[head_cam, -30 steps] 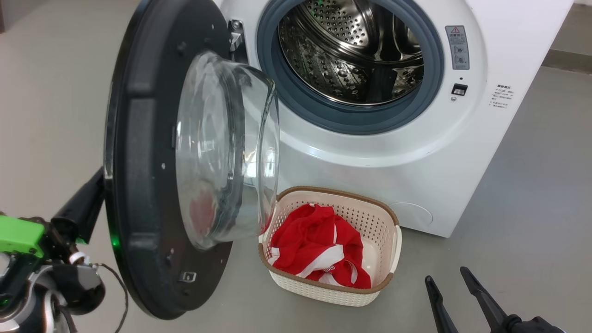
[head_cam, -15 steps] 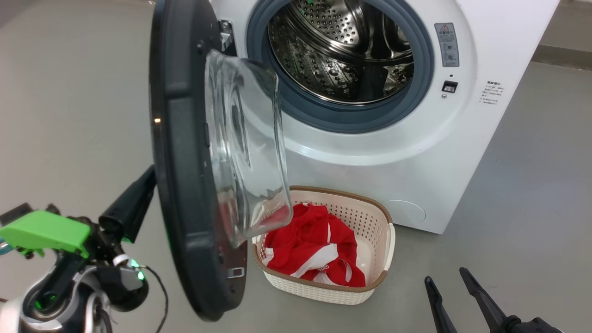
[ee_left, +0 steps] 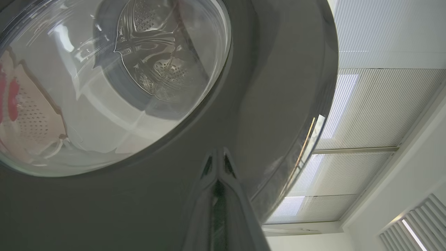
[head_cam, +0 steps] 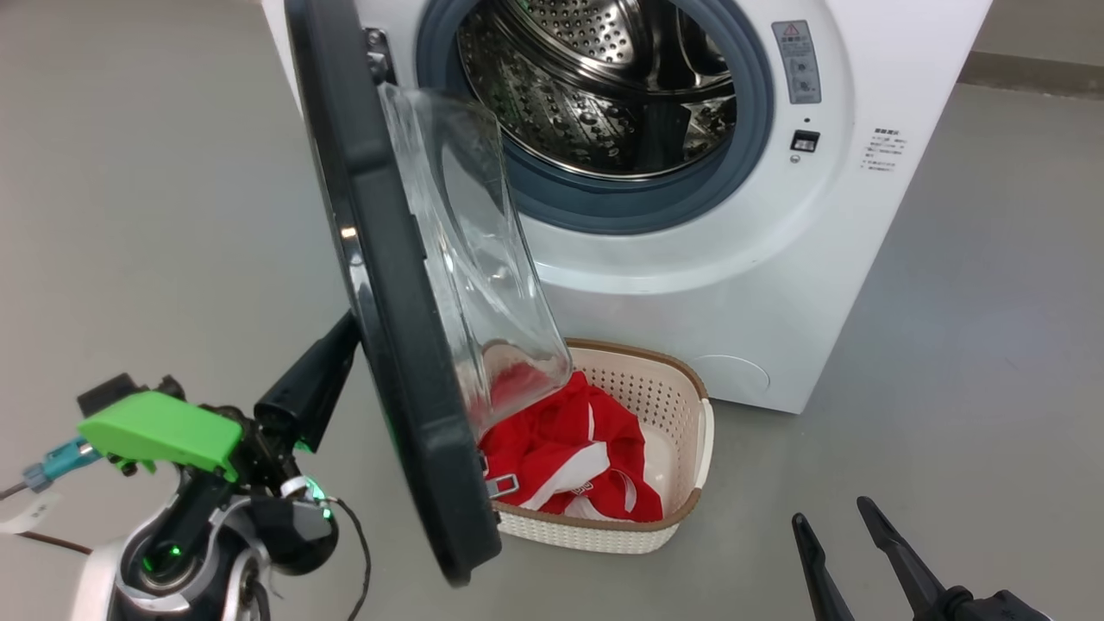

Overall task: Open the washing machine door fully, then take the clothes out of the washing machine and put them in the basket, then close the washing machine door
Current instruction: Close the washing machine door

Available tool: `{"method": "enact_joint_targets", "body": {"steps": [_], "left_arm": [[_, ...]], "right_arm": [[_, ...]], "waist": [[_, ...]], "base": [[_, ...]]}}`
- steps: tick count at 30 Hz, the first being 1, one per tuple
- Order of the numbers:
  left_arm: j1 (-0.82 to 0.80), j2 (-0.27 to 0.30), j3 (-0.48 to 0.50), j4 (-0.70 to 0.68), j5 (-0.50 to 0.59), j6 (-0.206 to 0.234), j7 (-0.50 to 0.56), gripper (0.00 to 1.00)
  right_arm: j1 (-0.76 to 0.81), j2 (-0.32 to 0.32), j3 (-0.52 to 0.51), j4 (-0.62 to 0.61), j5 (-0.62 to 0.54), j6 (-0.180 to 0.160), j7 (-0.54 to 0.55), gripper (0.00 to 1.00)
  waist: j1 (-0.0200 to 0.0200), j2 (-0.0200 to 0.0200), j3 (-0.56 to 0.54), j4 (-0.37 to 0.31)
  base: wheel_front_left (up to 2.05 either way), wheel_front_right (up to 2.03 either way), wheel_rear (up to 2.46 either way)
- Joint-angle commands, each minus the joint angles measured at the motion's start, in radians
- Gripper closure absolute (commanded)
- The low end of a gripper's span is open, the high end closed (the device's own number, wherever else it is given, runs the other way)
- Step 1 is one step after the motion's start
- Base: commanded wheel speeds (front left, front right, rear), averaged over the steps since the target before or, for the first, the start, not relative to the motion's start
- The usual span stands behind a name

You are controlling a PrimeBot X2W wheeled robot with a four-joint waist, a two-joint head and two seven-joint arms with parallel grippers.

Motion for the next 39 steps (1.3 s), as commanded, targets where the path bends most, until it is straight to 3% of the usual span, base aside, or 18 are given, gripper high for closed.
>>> {"method": "enact_joint_targets", "body": {"steps": [1, 14, 21, 39], "left_arm": [[-0.038, 0.012, 0.007, -0.015, -0.026, -0.026, -0.005, 1.0], [-0.119, 0.012, -0.108, 0.046, -0.167, -0.11, -0.127, 1.0], [-0.161, 0.012, -0.153, 0.1, -0.172, -0.136, -0.17, 1.0], [-0.352, 0.012, -0.259, 0.293, -0.281, -0.259, -0.288, 1.0]], "right_arm": [[-0.038, -0.009, 0.025, -0.025, -0.004, 0.003, -0.006, 0.0], [-0.056, -0.009, 0.022, -0.023, -0.003, 0.003, -0.008, 0.0], [-0.067, -0.009, 0.027, -0.025, -0.004, 0.003, -0.006, 0.0], [-0.109, -0.009, 0.025, -0.022, -0.013, 0.003, -0.014, 0.0]], "waist": [[0.0, 0.0, 0.008, -0.011], [0.0, 0.0, 0.031, -0.063], [0.0, 0.0, 0.047, -0.085], [0.0, 0.0, 0.123, -0.181]], "base": [[0.0, 0.0, 0.0], [0.0, 0.0, 0.0], [0.0, 0.0, 0.0], [0.0, 0.0, 0.0]]}}
